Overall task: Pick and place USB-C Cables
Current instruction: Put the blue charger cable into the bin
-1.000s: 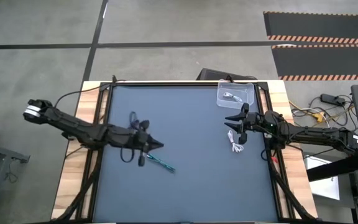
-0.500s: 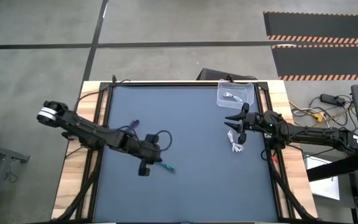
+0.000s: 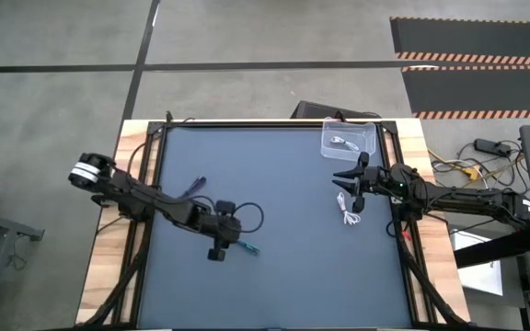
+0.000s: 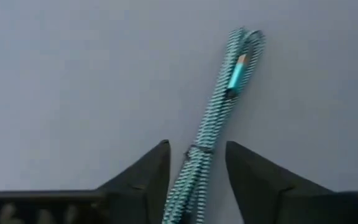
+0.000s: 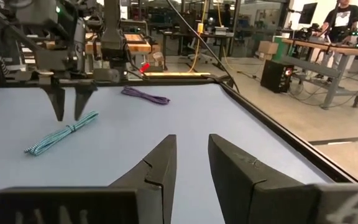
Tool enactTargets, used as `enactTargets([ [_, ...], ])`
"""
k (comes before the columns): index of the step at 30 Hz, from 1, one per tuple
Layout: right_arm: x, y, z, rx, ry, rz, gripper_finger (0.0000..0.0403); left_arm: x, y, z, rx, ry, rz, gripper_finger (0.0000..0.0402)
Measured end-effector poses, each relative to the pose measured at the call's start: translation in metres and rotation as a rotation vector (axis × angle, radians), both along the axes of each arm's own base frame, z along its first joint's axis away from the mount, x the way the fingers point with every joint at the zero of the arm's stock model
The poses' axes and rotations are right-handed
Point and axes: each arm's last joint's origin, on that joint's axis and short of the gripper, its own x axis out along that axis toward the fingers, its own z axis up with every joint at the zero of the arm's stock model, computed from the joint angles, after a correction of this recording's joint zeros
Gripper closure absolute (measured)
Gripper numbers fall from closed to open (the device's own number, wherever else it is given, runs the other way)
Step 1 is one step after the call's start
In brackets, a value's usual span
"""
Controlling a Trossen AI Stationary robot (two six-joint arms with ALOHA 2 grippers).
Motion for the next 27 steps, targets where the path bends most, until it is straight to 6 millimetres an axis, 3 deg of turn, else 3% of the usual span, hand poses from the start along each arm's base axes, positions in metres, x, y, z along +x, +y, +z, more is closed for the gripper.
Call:
enactTargets([
  [5,0.000,0.000,0.000,-0.003,0.000,0.000,0.0312,0.002,0.000,-0.008,0.035,0.018,-0.011,0.0220],
  [16,0.000,0.000,0.000,0.000,0.002,0.000,0.0312,0.004,-0.001,-0.017,0.057,0.047,-0.039,0.0220],
  [21,0.000,0.000,0.000,0.003,0.005,-0.001,0.0312,0.004,-0.001,-0.017,0.069,0.045,-0.059,0.0258],
  [27,0.000,0.000,-0.002,0.013,0.017,-0.001,0.0312,0.004,-0.001,-0.017,0.069,0.046,-0.058,0.0338],
])
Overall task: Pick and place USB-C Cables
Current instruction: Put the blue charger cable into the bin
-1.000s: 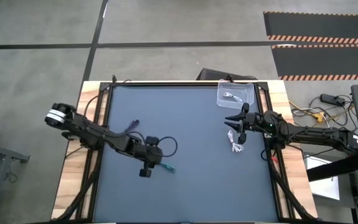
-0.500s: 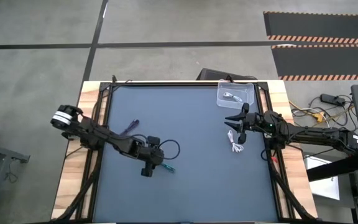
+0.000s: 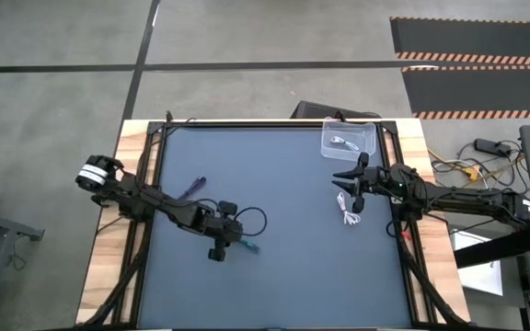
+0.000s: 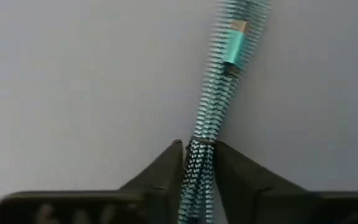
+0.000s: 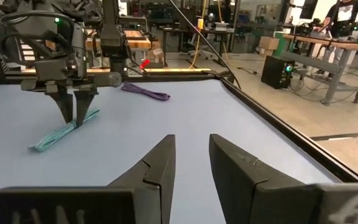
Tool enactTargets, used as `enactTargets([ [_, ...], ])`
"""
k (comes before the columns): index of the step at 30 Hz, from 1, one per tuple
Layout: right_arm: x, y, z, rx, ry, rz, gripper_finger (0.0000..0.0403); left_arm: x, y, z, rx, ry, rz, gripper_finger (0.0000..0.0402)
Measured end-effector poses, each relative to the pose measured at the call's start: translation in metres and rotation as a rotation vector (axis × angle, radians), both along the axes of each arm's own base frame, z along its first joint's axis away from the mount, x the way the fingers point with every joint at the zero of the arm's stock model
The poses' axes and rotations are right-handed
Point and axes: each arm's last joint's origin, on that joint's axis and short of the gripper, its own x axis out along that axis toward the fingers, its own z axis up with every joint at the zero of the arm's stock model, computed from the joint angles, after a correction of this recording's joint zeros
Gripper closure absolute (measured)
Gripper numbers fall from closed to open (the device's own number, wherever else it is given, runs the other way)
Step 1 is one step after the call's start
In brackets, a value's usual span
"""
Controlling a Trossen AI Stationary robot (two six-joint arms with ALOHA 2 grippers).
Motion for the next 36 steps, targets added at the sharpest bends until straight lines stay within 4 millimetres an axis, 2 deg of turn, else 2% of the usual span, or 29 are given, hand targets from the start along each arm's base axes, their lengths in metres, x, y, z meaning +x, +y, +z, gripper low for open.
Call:
enactTargets([
  [4,0.000,0.000,0.000,0.001,0.001,0.000,0.0312,0.000,0.000,0.000,-0.001,0.001,0.002,0.0387],
  [12,0.000,0.000,0.000,0.019,-0.001,-0.001,0.0312,0.002,0.002,0.007,0.086,-0.080,0.015,0.0389],
  [29,0.000,0.002,0.002,0.091,-0.034,0.014,0.0312,0.028,-0.003,0.071,0.234,-0.729,-0.106,0.0390],
  [36,0.001,0.006,0.007,0.085,-0.083,0.055,0.0312,0.032,-0.004,0.095,0.252,-0.988,-0.095,0.0391],
])
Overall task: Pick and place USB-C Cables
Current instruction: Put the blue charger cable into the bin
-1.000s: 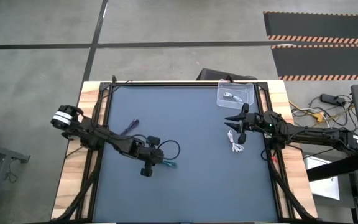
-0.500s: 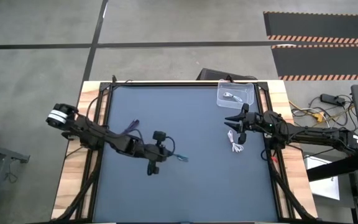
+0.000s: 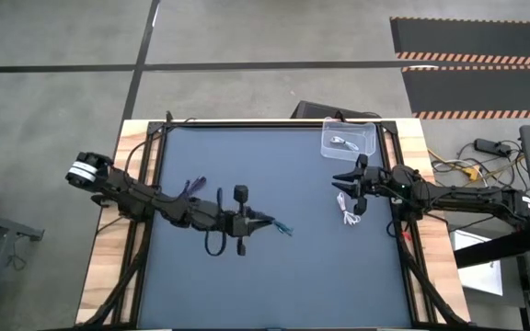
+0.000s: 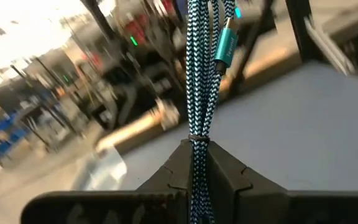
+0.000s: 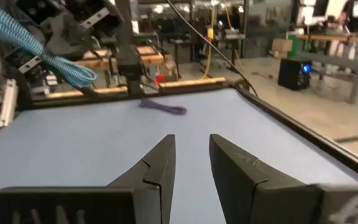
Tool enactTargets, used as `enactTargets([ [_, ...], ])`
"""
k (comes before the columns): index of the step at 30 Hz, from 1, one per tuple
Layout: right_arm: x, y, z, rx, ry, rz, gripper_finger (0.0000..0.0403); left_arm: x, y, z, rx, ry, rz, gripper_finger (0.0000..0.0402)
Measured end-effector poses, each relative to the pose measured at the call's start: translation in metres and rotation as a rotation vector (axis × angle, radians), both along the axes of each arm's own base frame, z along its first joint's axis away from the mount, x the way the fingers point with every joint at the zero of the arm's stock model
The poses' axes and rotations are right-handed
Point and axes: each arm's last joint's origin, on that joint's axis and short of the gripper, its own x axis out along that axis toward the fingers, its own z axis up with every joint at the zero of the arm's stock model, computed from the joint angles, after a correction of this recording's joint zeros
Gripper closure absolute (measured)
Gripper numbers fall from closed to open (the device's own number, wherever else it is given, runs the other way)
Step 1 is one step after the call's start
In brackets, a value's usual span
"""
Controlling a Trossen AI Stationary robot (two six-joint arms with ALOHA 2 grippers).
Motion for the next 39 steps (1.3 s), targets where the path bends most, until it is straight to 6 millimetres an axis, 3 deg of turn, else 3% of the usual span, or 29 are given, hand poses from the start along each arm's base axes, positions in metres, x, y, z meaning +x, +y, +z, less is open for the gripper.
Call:
enactTargets([
  [6,0.000,0.004,0.005,-0.012,-0.050,0.027,0.0312,-0.002,0.001,0.017,-0.034,-0.193,-0.004,0.0391],
  [17,-0.001,0.012,0.018,-0.051,-0.183,0.085,0.0312,-0.003,0.001,0.021,-0.071,-0.248,-0.010,0.0391],
  [25,0.001,0.016,0.021,-0.067,-0.221,0.094,0.0312,0.008,-0.001,0.007,-0.096,-0.305,-0.030,0.0391],
  [34,0.014,0.020,0.016,-0.073,-0.185,0.132,0.0312,0.017,-0.001,0.000,-0.115,-0.377,-0.024,0.0391],
  [39,0.026,0.021,0.023,-0.085,-0.157,0.141,0.0312,0.018,-0.001,0.000,-0.118,-0.385,-0.024,0.0391],
])
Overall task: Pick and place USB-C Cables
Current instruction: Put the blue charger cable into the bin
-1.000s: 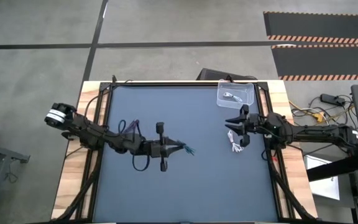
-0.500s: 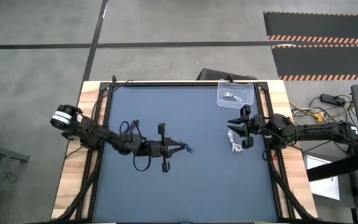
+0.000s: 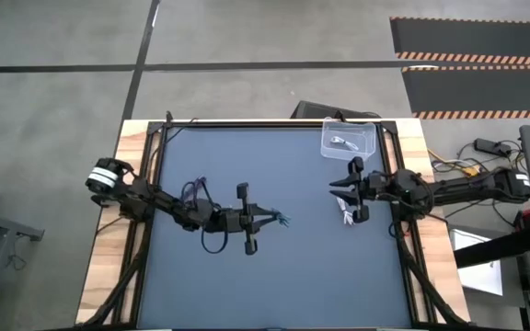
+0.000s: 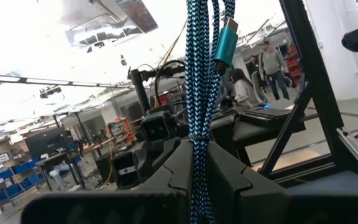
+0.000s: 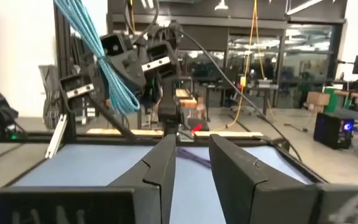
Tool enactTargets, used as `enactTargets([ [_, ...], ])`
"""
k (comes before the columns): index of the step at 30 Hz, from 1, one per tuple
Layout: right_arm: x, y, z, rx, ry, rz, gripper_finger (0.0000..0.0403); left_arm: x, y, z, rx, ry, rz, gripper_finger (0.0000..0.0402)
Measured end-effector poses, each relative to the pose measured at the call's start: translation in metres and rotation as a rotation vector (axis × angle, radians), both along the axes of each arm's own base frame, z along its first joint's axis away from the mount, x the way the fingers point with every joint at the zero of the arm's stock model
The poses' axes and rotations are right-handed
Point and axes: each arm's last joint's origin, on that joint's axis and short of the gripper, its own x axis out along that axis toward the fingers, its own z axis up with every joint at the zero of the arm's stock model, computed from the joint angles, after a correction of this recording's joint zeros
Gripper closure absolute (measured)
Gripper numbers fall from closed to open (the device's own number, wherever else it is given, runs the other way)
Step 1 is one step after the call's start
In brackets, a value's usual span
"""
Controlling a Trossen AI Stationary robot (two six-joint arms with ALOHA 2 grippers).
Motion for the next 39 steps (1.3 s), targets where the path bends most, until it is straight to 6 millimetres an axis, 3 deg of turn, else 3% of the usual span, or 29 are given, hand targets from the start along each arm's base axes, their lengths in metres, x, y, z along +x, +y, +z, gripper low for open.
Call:
enactTargets([
  [13,0.037,0.016,0.027,-0.119,-0.058,0.075,0.0312,0.000,0.000,0.000,-0.001,0.001,-0.001,0.0391],
  [27,0.077,0.031,0.037,-0.184,-0.075,0.125,0.0335,0.000,0.000,-0.001,-0.001,0.006,-0.001,0.0391],
  [39,0.098,0.035,0.045,-0.150,-0.079,0.148,0.0317,0.000,0.001,-0.003,-0.012,0.022,0.040,0.0391],
])
